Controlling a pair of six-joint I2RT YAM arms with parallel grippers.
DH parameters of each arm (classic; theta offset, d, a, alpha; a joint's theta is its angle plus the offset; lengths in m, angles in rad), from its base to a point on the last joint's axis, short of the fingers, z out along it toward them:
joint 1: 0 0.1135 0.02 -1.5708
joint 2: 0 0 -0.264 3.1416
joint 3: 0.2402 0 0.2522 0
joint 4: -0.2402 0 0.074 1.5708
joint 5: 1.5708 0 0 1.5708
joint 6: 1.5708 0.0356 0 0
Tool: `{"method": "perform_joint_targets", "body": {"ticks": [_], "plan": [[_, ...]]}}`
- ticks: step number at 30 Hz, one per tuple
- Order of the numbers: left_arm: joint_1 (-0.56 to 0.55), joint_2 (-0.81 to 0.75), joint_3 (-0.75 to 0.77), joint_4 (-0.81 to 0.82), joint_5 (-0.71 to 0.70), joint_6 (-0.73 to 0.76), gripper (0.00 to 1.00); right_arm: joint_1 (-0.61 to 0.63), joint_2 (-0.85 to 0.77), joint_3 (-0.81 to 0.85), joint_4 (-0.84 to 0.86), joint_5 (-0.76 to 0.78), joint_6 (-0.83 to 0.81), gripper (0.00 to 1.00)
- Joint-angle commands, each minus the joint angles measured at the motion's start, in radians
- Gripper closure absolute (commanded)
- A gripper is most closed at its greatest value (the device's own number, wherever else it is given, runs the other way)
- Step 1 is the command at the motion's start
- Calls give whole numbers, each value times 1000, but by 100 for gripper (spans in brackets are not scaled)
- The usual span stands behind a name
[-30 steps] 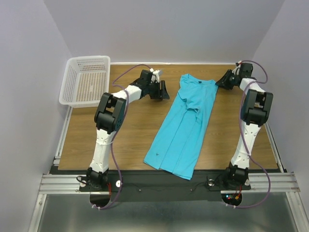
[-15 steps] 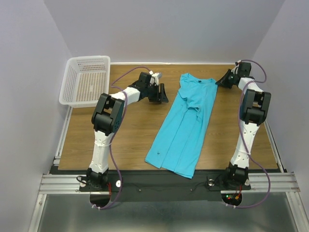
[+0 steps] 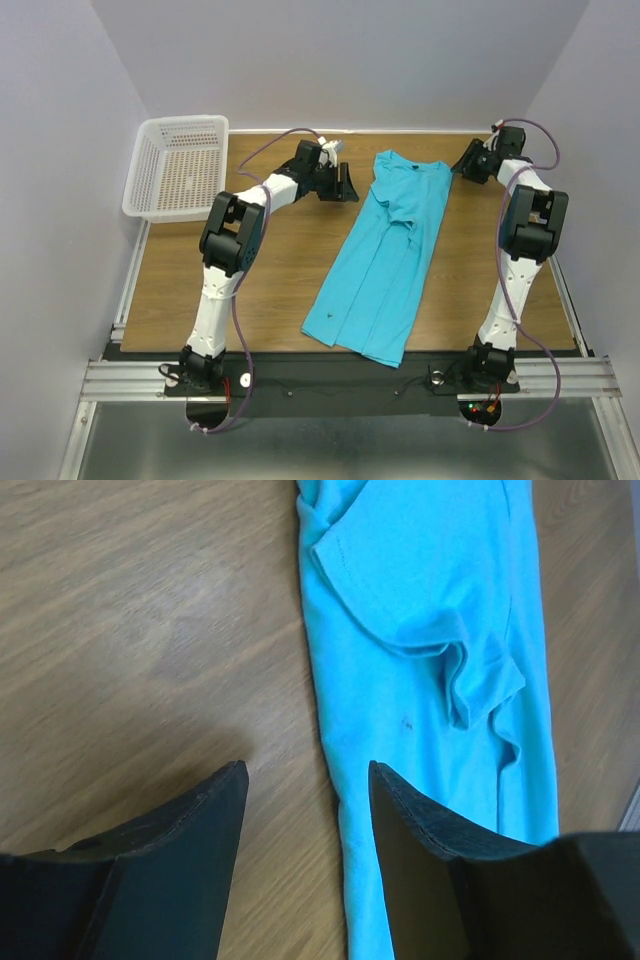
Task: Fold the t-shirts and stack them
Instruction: Fold the tshirt
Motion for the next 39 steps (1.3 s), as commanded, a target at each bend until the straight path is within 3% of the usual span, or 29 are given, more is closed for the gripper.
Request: {"method": "perform_joint_targets", "body": {"ticks": [1,4,8,13,16,27,39], "plan": [[-22,41,113,0,26,-37,39,-17,-168,-99,9,-26,-111,45],[-29,84,168,23,-15,-115,41,-19,-266,-212,8,-107,-224,44],[-39,170,291,80,-62,-230,43,-19,-378,-347,9,-202,-259,44],[-51,304,495,80,-141,-340,45,-19,-486,-494,9,-227,-272,44],[-49,347,527,95,-182,-394,45,-19,-539,-551,14,-232,-273,44],[-52,459,634,195,-211,-595,46,-31,-631,-622,34,-259,-246,44],[-83,502,658,195,-210,-614,59,-92,-642,-648,58,-290,-216,44]]}}
